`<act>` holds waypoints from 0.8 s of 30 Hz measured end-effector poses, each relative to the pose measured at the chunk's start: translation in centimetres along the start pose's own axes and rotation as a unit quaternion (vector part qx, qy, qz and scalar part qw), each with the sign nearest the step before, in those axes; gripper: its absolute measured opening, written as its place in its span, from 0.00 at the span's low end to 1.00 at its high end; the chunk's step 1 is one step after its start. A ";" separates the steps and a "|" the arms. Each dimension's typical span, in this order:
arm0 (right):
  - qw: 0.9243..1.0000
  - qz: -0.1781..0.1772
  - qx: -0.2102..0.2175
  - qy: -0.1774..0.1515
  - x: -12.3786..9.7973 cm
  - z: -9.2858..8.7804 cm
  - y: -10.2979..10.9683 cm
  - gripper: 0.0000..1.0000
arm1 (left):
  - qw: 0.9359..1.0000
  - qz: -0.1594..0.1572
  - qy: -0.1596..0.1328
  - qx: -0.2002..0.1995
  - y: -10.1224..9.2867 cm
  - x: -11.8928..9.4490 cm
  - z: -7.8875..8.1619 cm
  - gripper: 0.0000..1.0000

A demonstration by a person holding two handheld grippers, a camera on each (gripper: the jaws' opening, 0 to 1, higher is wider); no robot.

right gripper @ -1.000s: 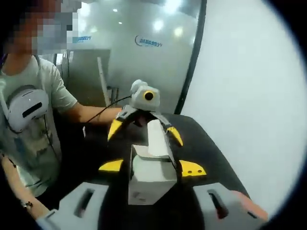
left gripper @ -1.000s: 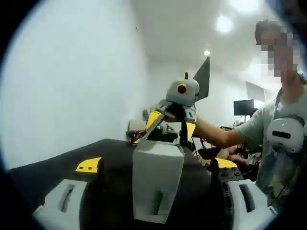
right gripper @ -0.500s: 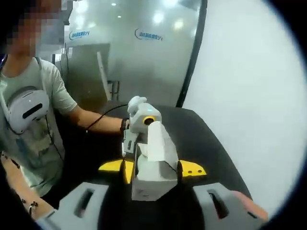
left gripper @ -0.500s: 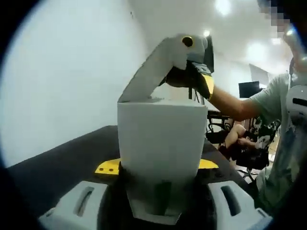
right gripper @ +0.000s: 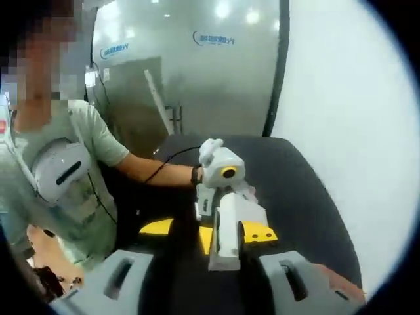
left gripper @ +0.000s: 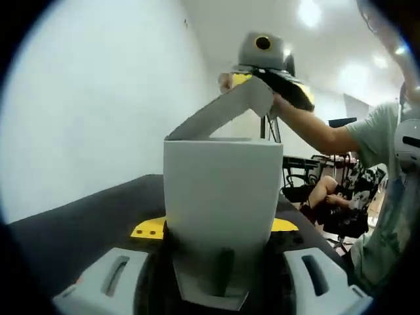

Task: Assemble the cup parts correctly, then place the assembled cup into the box.

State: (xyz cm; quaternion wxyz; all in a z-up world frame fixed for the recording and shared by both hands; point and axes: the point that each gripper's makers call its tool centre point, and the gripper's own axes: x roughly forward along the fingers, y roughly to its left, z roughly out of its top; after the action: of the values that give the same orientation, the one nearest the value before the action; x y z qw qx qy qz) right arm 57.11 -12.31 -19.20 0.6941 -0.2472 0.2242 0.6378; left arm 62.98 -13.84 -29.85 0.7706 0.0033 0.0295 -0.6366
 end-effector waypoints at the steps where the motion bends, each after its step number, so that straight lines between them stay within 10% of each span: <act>1: 1.000 -0.012 -0.004 0.020 0.0 0.0 -0.9 0.32 | 1.000 0.000 0.000 0.000 0.0 0.0 0.0 0.51; 8: 0.995 0.019 0.003 0.103 1.4 -0.9 -0.3 0.24 | 1.000 -0.003 0.001 0.004 -0.1 0.0 -0.1 0.51; 24: 0.985 -0.031 -0.041 0.162 2.9 -1.6 -1.7 0.16 | 1.000 -0.005 -0.001 0.002 0.0 0.2 -0.1 0.51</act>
State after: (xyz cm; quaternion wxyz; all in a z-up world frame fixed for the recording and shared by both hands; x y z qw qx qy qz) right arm 59.09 -11.23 -22.14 0.6573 -0.3823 0.2992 0.5765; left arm 62.98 -14.07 -29.95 0.7677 0.0035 0.0274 -0.6402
